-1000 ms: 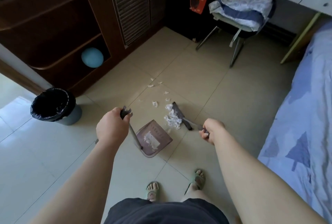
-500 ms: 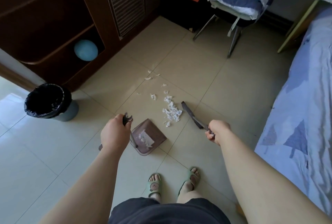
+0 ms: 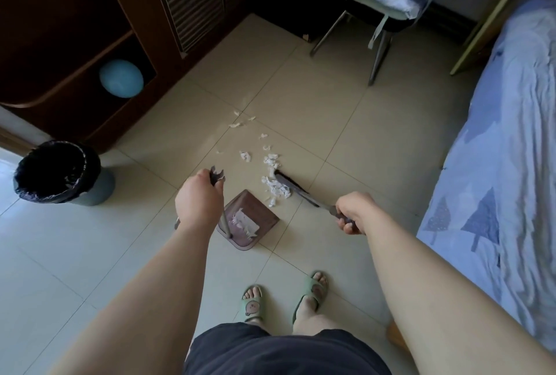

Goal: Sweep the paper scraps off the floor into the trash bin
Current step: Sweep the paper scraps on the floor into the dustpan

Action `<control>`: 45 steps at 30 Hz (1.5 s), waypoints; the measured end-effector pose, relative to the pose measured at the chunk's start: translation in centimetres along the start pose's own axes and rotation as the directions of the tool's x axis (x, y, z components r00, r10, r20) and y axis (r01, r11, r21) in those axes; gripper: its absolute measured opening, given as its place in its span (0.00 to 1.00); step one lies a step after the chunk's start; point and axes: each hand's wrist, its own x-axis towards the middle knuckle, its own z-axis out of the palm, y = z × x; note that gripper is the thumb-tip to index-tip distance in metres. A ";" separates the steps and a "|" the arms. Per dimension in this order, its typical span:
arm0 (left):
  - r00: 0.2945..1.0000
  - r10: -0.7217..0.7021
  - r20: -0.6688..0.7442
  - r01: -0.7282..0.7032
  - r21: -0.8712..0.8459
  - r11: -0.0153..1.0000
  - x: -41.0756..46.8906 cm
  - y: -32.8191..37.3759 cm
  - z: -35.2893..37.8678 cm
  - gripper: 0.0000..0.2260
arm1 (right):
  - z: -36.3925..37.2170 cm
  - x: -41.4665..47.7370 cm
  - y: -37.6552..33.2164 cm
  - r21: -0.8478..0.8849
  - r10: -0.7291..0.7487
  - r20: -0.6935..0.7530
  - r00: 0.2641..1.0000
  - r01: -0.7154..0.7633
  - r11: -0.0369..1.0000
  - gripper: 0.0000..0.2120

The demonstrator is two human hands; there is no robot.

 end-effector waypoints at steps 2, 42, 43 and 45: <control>1.000 -0.013 0.003 0.013 -0.010 1.000 0.1 -0.1 0.1 0.08 | -0.1 -0.5 -0.3 -0.055 -0.006 0.011 1.000 0.007 0.998 0.09; 0.988 -0.096 0.122 0.120 -0.211 0.970 -3.3 -5.7 -0.9 0.08 | 4.4 -4.4 -0.7 -0.103 -0.170 -0.066 0.983 0.162 0.981 0.06; 0.987 -0.097 0.127 0.123 -0.216 0.969 -3.1 -5.5 -1.0 0.08 | 4.8 -4.3 -0.5 -0.125 -0.170 -0.062 0.984 0.161 0.979 0.05; 0.986 -0.098 0.133 0.125 -0.211 0.969 -2.7 -5.4 -1.1 0.07 | 5.4 -4.4 -0.2 -0.182 -0.166 -0.030 0.986 0.158 0.970 0.06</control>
